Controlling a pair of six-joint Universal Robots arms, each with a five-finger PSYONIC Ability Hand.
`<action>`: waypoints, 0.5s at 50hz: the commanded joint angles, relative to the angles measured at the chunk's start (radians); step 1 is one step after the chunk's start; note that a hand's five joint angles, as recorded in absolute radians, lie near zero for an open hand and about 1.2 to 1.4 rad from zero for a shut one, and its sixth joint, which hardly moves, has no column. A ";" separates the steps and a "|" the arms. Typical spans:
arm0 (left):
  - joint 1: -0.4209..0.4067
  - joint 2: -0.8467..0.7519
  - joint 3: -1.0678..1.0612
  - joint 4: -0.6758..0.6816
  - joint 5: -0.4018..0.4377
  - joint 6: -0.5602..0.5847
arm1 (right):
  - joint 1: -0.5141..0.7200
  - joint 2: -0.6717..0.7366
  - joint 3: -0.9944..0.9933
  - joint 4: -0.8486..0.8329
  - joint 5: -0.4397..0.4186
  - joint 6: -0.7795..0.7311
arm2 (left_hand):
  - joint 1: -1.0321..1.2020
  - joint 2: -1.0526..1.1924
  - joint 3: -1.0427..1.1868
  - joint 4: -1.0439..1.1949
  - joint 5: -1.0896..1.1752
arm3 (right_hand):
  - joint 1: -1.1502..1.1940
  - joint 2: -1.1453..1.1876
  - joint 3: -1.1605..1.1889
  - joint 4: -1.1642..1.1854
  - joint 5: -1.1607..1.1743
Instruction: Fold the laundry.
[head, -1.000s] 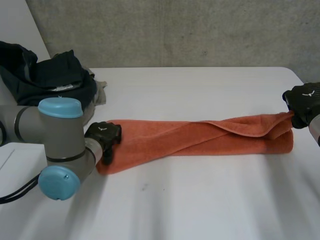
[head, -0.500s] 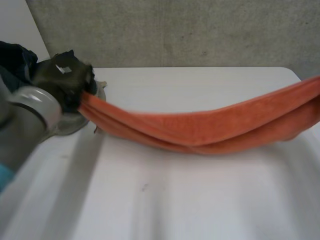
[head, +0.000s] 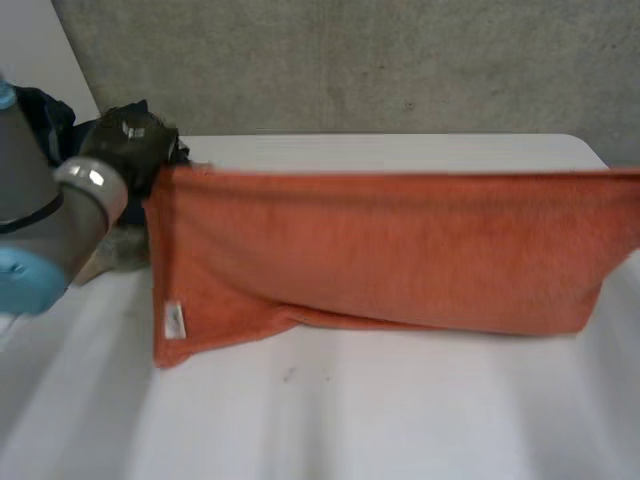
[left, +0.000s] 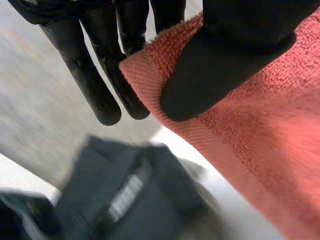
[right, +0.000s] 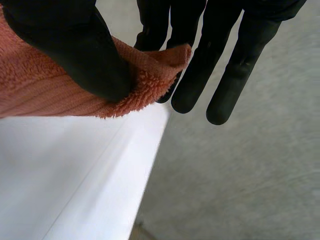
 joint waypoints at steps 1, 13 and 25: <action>-0.015 -0.066 0.239 0.414 -0.019 0.002 | 0.061 0.049 -0.120 -0.450 0.075 0.199 | 0.228 0.205 0.223 0.198 0.224 | 0.303 0.223 0.208 0.199 0.224; -0.038 -0.069 0.231 0.673 -0.068 -0.020 | 0.099 0.013 -0.099 -0.791 0.066 0.262 | 0.228 0.205 0.223 0.198 0.224 | 0.303 0.223 0.208 0.199 0.224; -0.041 -0.071 -0.161 0.644 -0.037 -0.063 | 0.104 0.095 0.114 -0.611 -0.052 0.265 | 0.228 0.205 0.223 0.198 0.224 | 0.303 0.223 0.208 0.199 0.224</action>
